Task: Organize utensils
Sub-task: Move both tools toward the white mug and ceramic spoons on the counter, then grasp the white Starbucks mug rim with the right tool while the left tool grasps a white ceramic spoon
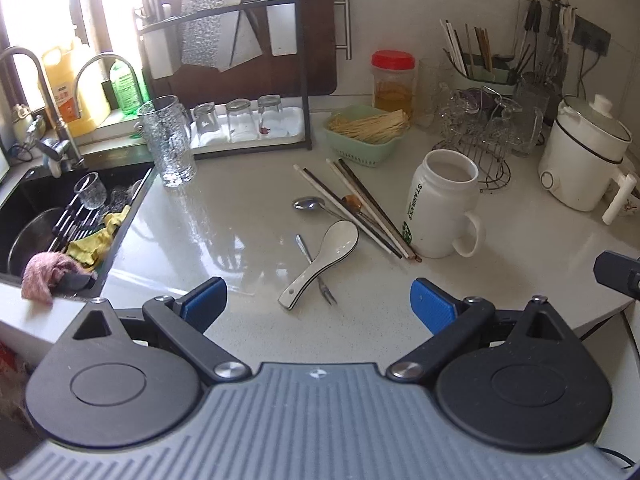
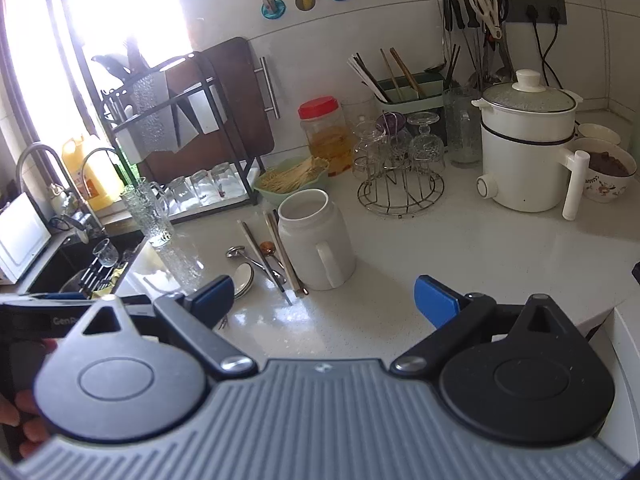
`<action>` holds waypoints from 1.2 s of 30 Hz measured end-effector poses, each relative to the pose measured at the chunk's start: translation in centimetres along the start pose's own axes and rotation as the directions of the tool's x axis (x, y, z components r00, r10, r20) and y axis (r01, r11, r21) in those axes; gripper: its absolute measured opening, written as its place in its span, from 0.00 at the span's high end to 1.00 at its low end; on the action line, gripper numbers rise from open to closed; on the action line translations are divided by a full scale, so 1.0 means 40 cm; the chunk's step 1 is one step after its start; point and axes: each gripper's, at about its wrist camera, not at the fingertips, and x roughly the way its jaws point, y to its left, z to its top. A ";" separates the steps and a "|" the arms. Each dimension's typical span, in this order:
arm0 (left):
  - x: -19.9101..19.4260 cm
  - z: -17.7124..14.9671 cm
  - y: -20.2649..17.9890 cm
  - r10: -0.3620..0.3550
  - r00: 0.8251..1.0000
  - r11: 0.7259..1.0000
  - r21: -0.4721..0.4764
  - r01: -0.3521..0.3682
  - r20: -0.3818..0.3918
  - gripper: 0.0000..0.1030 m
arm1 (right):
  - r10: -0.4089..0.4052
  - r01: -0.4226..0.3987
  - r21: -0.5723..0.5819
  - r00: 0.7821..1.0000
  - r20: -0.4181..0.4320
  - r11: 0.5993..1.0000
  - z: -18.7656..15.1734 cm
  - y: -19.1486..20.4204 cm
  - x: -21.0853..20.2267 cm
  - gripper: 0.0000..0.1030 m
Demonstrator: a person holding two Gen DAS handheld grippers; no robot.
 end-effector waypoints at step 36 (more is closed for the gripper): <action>0.501 0.102 0.091 -0.350 0.917 0.918 0.125 0.376 -0.192 0.03 | -0.089 0.087 -0.063 0.995 -0.035 0.994 0.065 0.067 0.460 0.04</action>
